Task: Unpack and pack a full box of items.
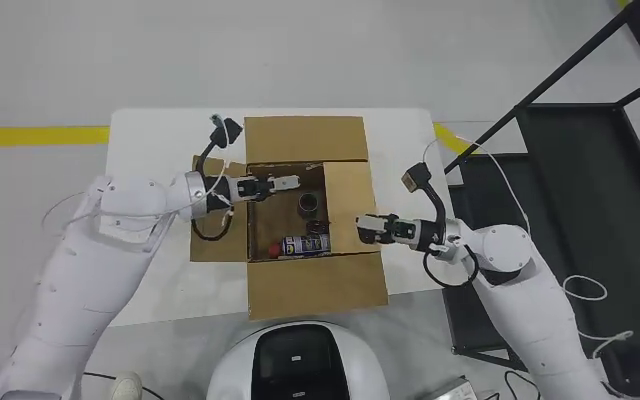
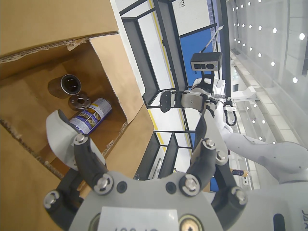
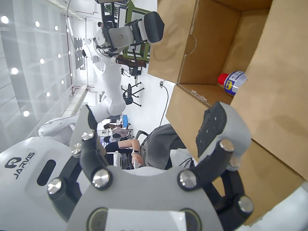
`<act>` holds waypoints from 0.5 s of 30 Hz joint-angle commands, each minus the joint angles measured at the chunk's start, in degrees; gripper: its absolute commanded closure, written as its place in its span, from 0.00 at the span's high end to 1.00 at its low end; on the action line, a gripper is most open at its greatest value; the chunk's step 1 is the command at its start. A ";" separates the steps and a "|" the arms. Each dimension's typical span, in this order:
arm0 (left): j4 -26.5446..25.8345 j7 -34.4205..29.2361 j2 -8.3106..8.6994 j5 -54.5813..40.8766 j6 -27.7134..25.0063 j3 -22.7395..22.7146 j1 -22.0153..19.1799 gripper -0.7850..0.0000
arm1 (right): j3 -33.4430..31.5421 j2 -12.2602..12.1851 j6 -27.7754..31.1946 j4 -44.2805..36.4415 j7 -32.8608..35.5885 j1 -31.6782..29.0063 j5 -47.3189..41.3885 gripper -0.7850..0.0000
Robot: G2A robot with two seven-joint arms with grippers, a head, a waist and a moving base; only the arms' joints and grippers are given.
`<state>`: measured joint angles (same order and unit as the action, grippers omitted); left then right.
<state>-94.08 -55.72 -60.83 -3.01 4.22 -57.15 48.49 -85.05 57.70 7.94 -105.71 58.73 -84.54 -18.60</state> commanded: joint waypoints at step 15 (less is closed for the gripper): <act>9.35 5.16 -3.92 -1.84 -0.91 10.16 -7.64 1.00 | -1.86 -0.27 1.00 -0.27 0.57 -2.00 -1.81 1.00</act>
<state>-84.73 -50.56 -64.75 -4.85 3.31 -46.99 40.85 -86.91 57.43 8.94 -105.98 59.29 -86.54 -20.41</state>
